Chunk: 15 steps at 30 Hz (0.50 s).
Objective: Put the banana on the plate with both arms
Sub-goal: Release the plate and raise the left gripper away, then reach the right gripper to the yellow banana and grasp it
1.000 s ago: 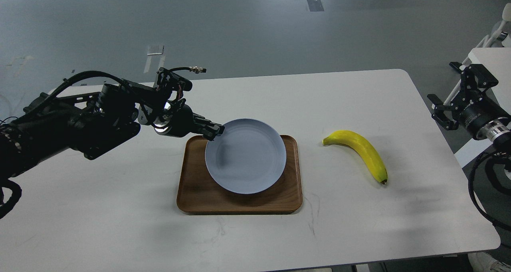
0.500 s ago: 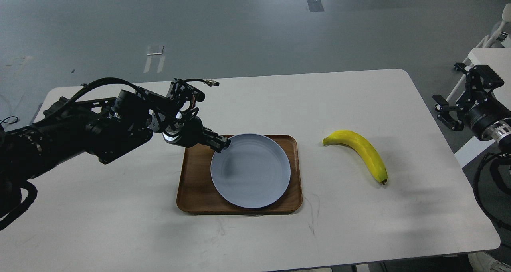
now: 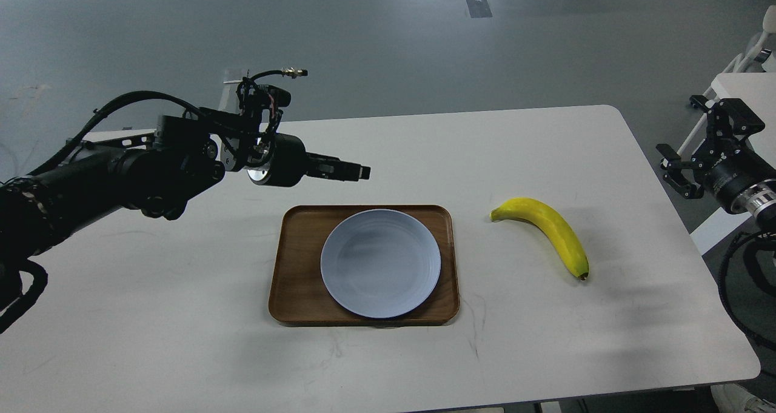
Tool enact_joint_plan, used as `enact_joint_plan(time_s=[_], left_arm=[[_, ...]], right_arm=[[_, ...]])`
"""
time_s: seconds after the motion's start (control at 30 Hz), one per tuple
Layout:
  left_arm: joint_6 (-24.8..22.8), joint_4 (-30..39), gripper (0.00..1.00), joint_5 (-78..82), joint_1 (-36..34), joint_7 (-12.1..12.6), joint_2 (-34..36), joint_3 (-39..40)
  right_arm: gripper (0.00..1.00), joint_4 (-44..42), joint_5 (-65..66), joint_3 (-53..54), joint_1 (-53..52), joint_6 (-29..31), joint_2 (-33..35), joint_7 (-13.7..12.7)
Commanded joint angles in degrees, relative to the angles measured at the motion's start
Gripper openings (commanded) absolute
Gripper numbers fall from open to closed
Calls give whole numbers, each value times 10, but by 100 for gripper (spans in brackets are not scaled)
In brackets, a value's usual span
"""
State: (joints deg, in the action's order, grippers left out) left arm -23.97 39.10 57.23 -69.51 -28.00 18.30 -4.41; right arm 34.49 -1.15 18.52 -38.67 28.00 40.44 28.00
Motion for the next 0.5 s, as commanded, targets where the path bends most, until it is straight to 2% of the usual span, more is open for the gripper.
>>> enact_joint_plan(time_s=[0.0,0.1,0.2,0.23,0.33,0.47], left_arm=[[12,-1,98,-235,2,0,40,22],[10,0,98,-373,16,0,68,51],[-1,0,98,-489,61,0,88,104],[-18,0,98,-516,86,0,97,134],[-40,0,98,-536,155,0,106,202],[-40,4,98,-536,220,0,107,284]], right_arm=[[100,1,0,-2,-1,0,0,0],[100,2,1,-3,0,0,0,0],[100,8,14,-17,-1,0,1,0],[100,8,26,-25,-3,0,1,0],[100,8,75,-47,-17,0,1,0],[100,14,199,-66,-70,0,11,0]])
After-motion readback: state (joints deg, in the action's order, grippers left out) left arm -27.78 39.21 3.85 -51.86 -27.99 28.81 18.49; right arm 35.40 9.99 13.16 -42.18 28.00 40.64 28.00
